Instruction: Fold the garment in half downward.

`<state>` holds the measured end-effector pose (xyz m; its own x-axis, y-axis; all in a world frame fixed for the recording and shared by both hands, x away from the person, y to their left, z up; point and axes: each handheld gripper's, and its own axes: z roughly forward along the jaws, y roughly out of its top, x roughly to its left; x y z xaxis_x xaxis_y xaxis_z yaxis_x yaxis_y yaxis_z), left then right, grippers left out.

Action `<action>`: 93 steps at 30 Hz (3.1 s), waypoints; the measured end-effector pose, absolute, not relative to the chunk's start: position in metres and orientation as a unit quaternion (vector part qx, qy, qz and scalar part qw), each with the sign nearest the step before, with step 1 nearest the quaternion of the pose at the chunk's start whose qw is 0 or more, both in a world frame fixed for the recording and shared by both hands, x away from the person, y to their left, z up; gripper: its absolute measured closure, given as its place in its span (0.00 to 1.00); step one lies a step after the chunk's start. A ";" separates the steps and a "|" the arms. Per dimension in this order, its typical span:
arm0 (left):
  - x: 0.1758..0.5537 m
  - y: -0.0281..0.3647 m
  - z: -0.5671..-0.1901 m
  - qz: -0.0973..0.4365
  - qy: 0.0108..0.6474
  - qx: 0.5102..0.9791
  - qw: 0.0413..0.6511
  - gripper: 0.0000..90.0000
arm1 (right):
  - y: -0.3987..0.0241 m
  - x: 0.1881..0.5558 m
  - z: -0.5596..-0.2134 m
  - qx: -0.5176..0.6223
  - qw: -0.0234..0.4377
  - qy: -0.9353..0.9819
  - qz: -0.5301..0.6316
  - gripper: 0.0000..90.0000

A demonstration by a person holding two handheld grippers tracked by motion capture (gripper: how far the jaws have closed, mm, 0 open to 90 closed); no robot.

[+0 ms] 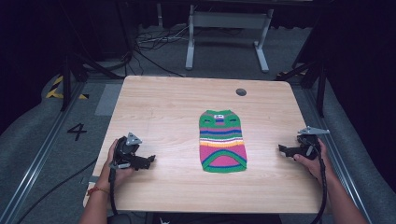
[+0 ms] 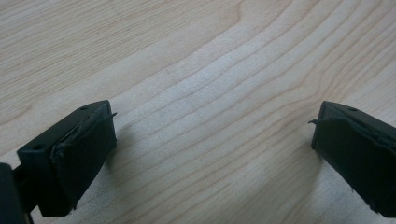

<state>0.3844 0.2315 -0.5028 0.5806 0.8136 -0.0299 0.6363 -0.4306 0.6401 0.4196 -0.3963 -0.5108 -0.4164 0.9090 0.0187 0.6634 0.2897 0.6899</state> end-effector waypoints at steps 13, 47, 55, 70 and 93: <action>0.380 0.235 -0.502 0.144 0.436 0.834 0.307 0.01 | -0.396 0.418 -0.511 0.513 0.197 0.774 0.315 0.01; 0.422 0.173 -0.472 0.129 0.354 0.859 0.346 0.30 | -0.366 0.428 -0.476 0.421 0.168 0.816 0.359 0.33; 0.436 0.121 -0.470 0.132 0.311 0.874 0.350 0.31 | -0.326 0.440 -0.469 0.376 0.163 0.835 0.368 0.37; 0.502 0.083 -0.456 0.141 0.317 0.866 0.361 0.36 | -0.266 0.503 -0.455 0.346 0.152 0.850 0.367 0.48; 0.558 0.048 -0.489 0.086 0.379 0.847 0.363 0.46 | -0.218 0.567 -0.481 0.363 0.134 0.858 0.339 0.58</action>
